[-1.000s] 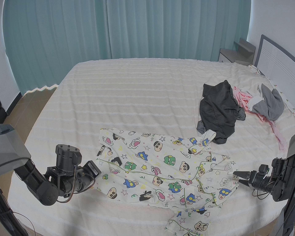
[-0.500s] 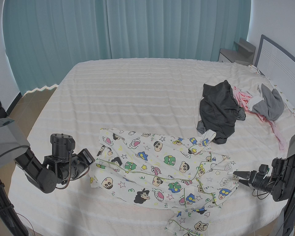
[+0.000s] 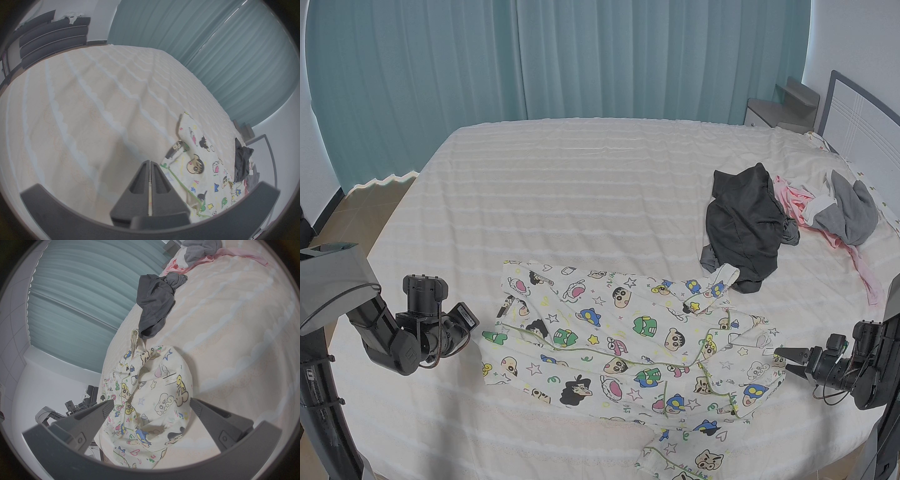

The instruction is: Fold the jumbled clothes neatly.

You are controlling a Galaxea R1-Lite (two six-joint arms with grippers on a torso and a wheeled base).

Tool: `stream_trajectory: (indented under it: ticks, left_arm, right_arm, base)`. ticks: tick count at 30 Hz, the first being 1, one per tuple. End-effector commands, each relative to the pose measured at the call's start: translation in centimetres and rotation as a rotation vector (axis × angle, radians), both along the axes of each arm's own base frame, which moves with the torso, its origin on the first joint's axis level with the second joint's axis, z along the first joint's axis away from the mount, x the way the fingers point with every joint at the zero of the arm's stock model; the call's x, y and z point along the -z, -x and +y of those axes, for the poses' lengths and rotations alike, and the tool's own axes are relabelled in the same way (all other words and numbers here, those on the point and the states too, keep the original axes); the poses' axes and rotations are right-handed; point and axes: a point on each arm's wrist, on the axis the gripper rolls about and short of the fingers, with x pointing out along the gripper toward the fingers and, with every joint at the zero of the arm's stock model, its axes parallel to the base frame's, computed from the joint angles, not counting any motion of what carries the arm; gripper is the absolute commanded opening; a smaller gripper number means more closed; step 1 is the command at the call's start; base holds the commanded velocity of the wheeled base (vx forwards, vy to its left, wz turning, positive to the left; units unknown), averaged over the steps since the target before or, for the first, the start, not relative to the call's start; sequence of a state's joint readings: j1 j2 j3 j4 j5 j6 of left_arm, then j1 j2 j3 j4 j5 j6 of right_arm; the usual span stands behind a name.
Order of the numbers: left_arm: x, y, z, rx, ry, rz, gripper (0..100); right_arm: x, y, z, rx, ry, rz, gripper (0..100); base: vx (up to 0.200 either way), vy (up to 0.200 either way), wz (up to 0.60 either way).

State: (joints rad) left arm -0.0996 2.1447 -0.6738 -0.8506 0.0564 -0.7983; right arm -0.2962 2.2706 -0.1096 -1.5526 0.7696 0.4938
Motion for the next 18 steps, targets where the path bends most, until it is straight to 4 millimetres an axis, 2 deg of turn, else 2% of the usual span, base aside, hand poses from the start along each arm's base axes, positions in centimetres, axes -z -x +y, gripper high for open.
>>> stream_trajectory:
  ticks: [1, 12, 17, 18]
  left_arm:
    - [1.2, -0.3, 0.5, -0.006, 0.003, 0.032, 0]
    - [-0.2, -0.2, 0.2, 0.021, 0.032, -0.004, 0]
    - [-1.2, 1.1, 0.7, 0.056, 0.072, -0.005, 0]
    - [-1.3, 1.4, 0.7, 0.061, 0.075, -0.005, 100]
  right_arm:
    - [-0.1, -0.1, 0.0, 0.0, 0.004, -0.014, 100]
    - [-0.1, 0.0, 0.0, 0.0, 0.004, -0.013, 100]
    - [-0.1, 0.0, 0.1, -0.003, 0.002, -0.012, 100]
    - [-0.1, 0.0, 0.1, -0.003, 0.002, -0.012, 100]
  base:
    - [0.0, 0.0, 0.0]
    - [0.0, 0.0, 0.0]
    - [0.0, 0.0, 0.0]
    - [0.0, 0.0, 0.0]
